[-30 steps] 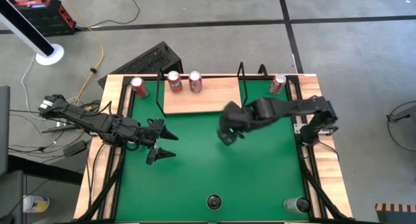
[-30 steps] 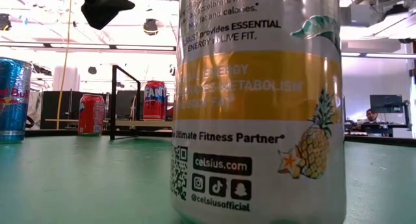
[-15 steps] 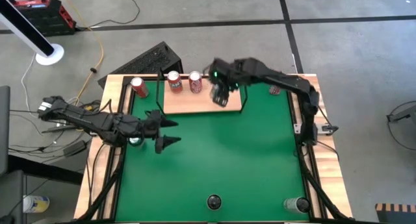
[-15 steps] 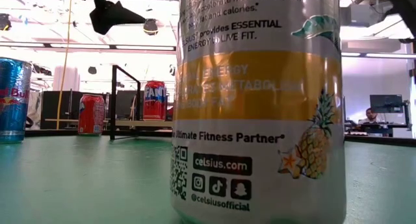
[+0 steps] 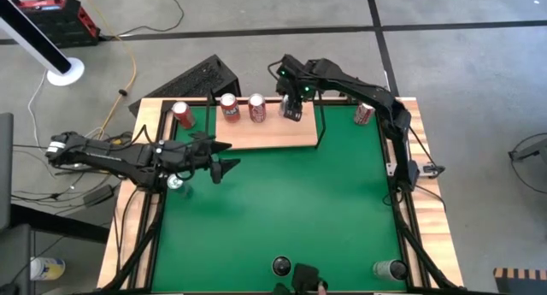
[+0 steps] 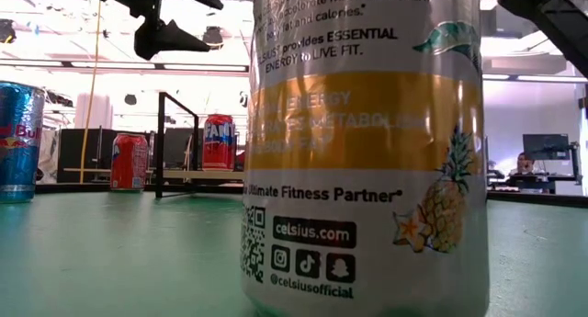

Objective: Place canned beverage on shelf
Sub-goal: Put the right blue soda can on the shelf

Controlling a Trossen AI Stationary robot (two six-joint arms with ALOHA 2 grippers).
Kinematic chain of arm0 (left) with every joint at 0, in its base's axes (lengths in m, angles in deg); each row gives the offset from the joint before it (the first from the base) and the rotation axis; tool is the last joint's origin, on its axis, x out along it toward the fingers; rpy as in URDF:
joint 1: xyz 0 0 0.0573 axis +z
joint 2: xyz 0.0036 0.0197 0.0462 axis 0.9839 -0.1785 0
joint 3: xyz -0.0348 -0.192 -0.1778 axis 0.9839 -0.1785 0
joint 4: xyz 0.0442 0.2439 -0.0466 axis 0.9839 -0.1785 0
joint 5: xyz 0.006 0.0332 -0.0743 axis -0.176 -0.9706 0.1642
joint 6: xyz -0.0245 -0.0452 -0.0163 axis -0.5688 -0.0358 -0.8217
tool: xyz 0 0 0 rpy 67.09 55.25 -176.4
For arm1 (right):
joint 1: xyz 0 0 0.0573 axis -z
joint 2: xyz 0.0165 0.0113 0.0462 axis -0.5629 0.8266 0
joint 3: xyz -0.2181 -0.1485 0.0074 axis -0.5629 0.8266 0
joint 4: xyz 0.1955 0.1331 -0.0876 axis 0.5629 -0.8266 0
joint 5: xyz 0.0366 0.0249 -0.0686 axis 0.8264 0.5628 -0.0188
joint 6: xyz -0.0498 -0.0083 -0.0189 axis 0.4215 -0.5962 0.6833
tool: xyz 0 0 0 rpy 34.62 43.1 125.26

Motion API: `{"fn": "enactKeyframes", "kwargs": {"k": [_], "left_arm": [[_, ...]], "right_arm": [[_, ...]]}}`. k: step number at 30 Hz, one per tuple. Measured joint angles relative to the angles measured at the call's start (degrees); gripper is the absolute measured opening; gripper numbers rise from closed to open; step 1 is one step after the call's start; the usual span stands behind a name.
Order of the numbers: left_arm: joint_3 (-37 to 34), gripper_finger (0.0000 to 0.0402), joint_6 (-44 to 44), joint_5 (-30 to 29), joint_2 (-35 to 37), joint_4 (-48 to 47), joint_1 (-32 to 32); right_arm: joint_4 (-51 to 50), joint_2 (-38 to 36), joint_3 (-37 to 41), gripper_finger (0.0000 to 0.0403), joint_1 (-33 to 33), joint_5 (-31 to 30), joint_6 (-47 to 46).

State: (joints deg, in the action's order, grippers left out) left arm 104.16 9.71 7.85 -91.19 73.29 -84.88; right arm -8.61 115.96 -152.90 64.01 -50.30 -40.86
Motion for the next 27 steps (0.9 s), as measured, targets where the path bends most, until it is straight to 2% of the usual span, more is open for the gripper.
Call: {"fn": "enactKeyframes", "kwargs": {"k": [8, 17, 27], "left_arm": [[0.0, 0.0357, 0.2, 5.7, 0.0, -0.1, 2.8], [0.0, 0.0357, 1.8, 9.9, 0.0, -0.1, 4.7], [0.0, 0.0357, 2.4, 12.0, 0.0, -0.2, 5.0]], "right_arm": [[0.0, 0.0, 0.0, 0.0256, -0.1, 4.6, 0.6], [0.3, 2.3, 0.0, 0.0256, 0.2, 4.9, -0.9], [-0.3, 2.8, 0.0, 0.0263, 0.3, 4.9, -2.0]]}}
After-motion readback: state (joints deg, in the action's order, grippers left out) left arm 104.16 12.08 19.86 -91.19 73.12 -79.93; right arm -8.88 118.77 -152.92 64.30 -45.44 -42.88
